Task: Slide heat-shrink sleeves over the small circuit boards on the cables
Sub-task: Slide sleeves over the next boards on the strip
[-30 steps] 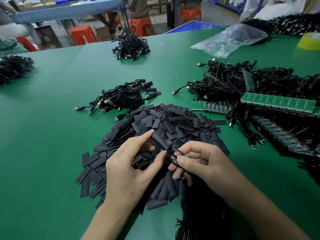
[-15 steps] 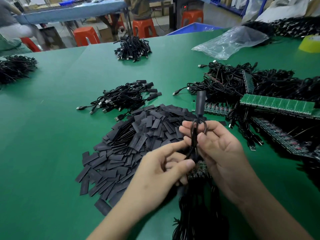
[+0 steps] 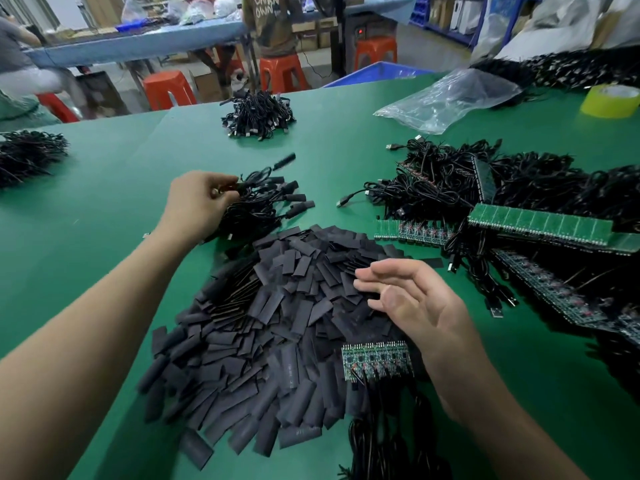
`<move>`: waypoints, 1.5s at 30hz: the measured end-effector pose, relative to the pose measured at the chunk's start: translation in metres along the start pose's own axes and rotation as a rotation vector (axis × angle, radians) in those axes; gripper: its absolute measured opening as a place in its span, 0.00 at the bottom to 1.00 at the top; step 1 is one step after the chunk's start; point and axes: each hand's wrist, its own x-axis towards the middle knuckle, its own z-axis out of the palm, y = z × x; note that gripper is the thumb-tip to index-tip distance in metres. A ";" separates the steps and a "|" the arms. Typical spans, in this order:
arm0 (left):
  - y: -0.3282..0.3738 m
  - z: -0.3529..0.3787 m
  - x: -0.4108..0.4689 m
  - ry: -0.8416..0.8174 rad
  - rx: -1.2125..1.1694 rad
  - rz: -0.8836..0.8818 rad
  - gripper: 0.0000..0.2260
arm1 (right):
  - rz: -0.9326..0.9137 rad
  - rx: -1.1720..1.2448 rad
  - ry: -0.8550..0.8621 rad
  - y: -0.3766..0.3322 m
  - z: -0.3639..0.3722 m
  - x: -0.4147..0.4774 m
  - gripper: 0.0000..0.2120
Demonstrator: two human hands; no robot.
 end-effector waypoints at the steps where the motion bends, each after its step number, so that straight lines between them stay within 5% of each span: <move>1: -0.002 0.003 0.009 -0.021 0.047 -0.003 0.15 | 0.000 -0.007 0.001 0.001 -0.002 0.001 0.14; 8: 0.017 0.016 -0.031 0.061 0.080 0.132 0.14 | -0.015 -0.034 0.039 0.005 -0.008 0.002 0.11; 12: 0.052 0.016 -0.115 -0.218 -0.086 0.229 0.10 | -0.009 -0.069 0.129 0.006 -0.012 0.004 0.08; 16: 0.073 0.018 -0.186 -0.417 -0.093 0.242 0.21 | -0.020 -0.141 0.161 0.003 -0.014 0.006 0.09; 19: 0.078 0.025 -0.211 -0.442 0.030 0.241 0.29 | -0.034 -0.249 0.121 0.002 -0.013 0.003 0.06; 22: 0.081 0.028 -0.214 -0.399 0.053 0.257 0.27 | -0.029 -0.425 0.042 0.003 -0.012 0.001 0.07; 26: 0.080 0.025 -0.214 -0.333 -0.307 0.162 0.12 | -0.082 -0.694 -0.066 0.002 -0.011 0.001 0.05; 33: 0.066 0.023 -0.208 -0.457 -0.944 -0.180 0.10 | -0.030 -0.725 -0.363 0.002 -0.015 0.000 0.11; 45: 0.061 0.019 -0.206 -0.602 -1.167 -0.261 0.09 | 0.027 -0.469 -0.465 0.001 -0.015 0.001 0.07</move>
